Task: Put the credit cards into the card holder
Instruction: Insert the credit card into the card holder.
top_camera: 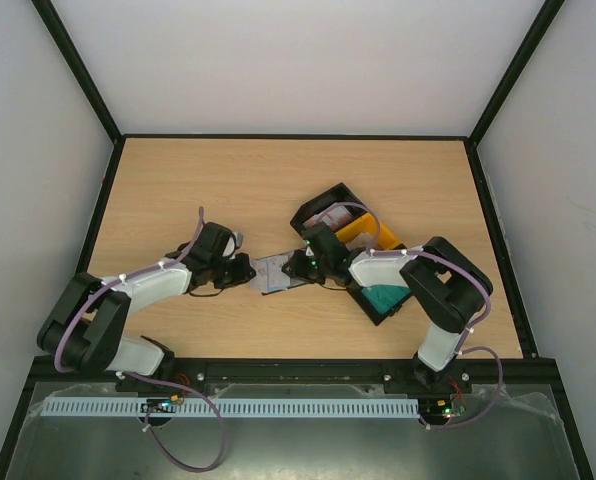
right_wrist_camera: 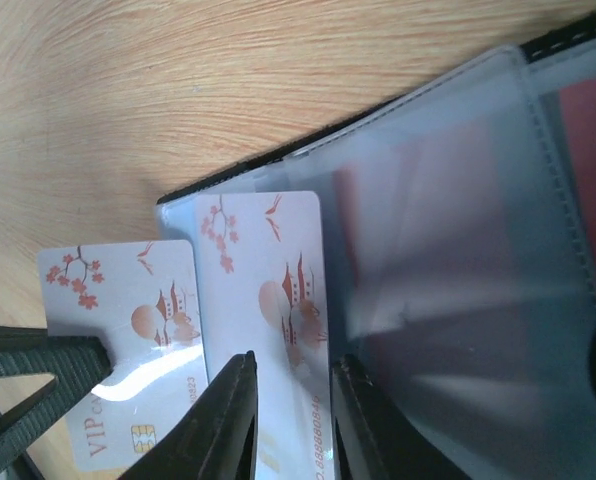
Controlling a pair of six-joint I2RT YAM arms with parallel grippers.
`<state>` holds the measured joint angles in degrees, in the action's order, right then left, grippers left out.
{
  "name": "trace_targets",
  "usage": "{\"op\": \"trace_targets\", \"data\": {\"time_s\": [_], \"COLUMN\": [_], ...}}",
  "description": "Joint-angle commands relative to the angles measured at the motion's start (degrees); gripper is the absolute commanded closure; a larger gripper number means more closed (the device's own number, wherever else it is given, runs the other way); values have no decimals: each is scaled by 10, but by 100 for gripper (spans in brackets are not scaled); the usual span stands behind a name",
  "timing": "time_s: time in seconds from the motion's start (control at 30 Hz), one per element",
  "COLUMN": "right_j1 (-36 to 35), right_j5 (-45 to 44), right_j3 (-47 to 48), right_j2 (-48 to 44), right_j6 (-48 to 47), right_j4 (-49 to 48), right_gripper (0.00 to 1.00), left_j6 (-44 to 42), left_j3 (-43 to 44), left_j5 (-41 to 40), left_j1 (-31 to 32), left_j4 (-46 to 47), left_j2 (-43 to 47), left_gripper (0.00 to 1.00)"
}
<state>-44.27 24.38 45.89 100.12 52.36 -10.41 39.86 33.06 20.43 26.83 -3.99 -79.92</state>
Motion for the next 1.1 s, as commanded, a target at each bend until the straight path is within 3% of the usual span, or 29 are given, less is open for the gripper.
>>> {"op": "trace_targets", "data": {"time_s": [0.0,0.33,0.5,0.6,0.87,1.07], "right_j1": [4,7,9,9,12,22], "right_j5": [30,57,48,37,42,36], "right_j3": [-9,-17,-18,-15,-26,-30], "right_j2": [-5,7,21,27,22,16], "right_j6": [14,17,17,17,21,-2], "right_j4": [-41,-85,-90,-85,-111,-91], "right_gripper": [81,91,76,76,97,98], "left_j6": [-13,-16,-18,-18,-17,-18], "left_j3": [-4,-3,-5,-6,-6,-2], "left_j5": [-56,-64,-66,-70,-72,-72], "left_j1": [1,1,1,1,1,1], "left_j4": [-61,-69,-70,-72,-73,-79], "left_j2": [-18,-15,-22,-26,-24,-13], "left_gripper": [98,98,98,97,98,97]}}
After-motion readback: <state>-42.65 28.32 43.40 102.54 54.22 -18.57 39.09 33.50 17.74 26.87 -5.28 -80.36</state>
